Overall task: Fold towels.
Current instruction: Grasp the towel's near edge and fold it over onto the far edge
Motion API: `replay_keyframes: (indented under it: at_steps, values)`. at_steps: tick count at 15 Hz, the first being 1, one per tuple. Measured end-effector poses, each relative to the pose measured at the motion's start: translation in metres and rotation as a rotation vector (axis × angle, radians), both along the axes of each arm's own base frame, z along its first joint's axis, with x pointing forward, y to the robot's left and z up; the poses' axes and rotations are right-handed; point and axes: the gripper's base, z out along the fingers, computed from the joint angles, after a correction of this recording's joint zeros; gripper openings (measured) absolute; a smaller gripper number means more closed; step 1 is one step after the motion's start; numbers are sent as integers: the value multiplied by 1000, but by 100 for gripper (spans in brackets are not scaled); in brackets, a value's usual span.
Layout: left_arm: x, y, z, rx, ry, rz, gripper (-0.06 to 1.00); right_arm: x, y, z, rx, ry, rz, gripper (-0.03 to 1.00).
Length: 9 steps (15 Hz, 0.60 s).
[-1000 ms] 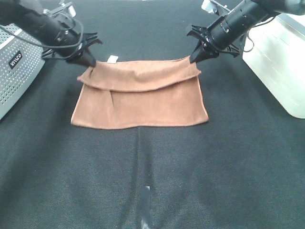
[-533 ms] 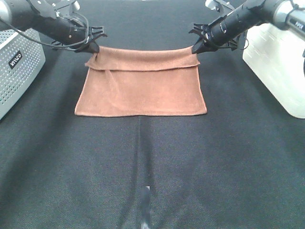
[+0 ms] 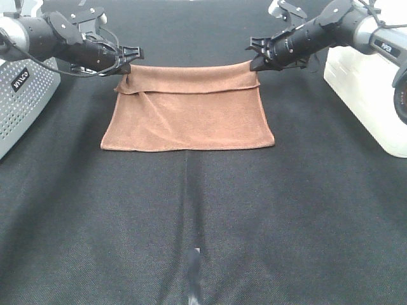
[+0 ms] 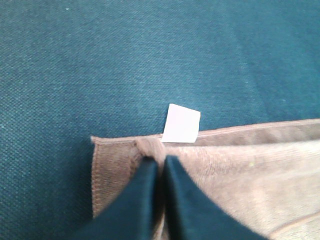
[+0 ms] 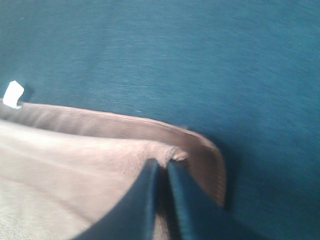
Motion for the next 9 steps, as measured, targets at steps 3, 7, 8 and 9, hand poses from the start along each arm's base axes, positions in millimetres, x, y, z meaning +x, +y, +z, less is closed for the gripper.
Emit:
replay_keyframes:
  at_steps: [3, 7, 8, 9]
  values:
    - [1, 1, 1, 1, -18, 11, 32, 0, 0, -2, -36, -5, 8, 28]
    - [-2, -1, -1, 15, 29, -27, 69, -2, -4, -2, -94, 13, 21, 71]
    - [-6, -2, -3, 25, 74, -59, 70, -5, -4, 2, -117, 32, 48, 73]
    - [-10, -1, -2, 29, 117, -82, 70, -10, -4, 7, -131, 64, 84, 73]
